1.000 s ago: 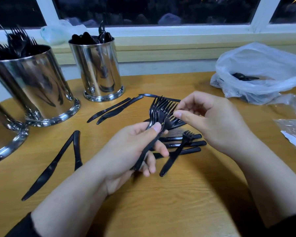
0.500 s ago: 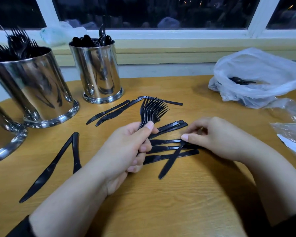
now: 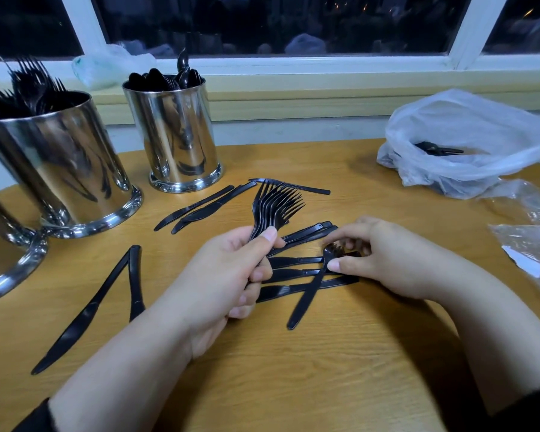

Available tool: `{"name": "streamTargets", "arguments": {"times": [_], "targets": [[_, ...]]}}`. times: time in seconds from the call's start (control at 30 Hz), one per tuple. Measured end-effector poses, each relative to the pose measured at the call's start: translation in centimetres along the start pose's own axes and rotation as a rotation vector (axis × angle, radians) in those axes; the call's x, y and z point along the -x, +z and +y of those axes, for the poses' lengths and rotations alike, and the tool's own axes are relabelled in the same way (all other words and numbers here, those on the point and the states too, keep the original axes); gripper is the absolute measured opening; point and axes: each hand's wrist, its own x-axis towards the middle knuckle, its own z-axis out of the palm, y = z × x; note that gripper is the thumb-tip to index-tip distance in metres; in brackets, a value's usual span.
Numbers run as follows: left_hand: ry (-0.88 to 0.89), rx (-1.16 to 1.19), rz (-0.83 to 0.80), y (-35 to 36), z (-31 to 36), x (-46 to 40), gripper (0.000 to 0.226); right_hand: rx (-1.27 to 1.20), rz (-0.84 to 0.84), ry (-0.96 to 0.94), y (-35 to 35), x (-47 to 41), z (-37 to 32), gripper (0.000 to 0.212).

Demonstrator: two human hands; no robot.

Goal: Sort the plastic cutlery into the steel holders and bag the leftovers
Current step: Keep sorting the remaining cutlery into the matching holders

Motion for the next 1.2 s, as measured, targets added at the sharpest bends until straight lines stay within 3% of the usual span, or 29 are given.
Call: {"name": "streamTargets", "arguments": {"times": [0.2, 0.4, 0.7, 0.8, 0.87, 0.97, 1.2], "targets": [[0.013, -0.016, 0.013, 0.0, 0.0, -0.1, 0.030, 0.028, 0.008, -0.035, 0.1, -0.2, 0.2, 0.024], [0.082, -0.039, 0.043, 0.1, 0.0, -0.1, 0.026, -0.051, 0.177, -0.098, 0.2, -0.1, -0.2, 0.012], [0.186, -0.207, 0.145, -0.2, -0.2, -0.4, 0.037, -0.433, 0.365, -0.236, -0.3, 0.8, -1.9, 0.011], [0.179, -0.226, 0.101, -0.1, -0.2, -0.3, 0.032, -0.479, 0.322, -0.271, -0.2, 1.0, -2.6, 0.010], [0.135, -0.119, 0.027, 0.3, 0.0, -0.2, 0.028, -0.496, 0.307, -0.267, 0.1, 0.9, -3.2, 0.009], [0.106, -0.088, -0.067, 0.7, 0.2, 0.3, 0.026, -0.594, 0.375, -0.263, 0.8, 0.3, -4.3, 0.006], [0.075, -0.008, -0.083, 0.4, 0.1, 0.4, 0.039, -0.832, 0.497, -0.217, 2.0, -0.7, -6.1, 0.021]]}}
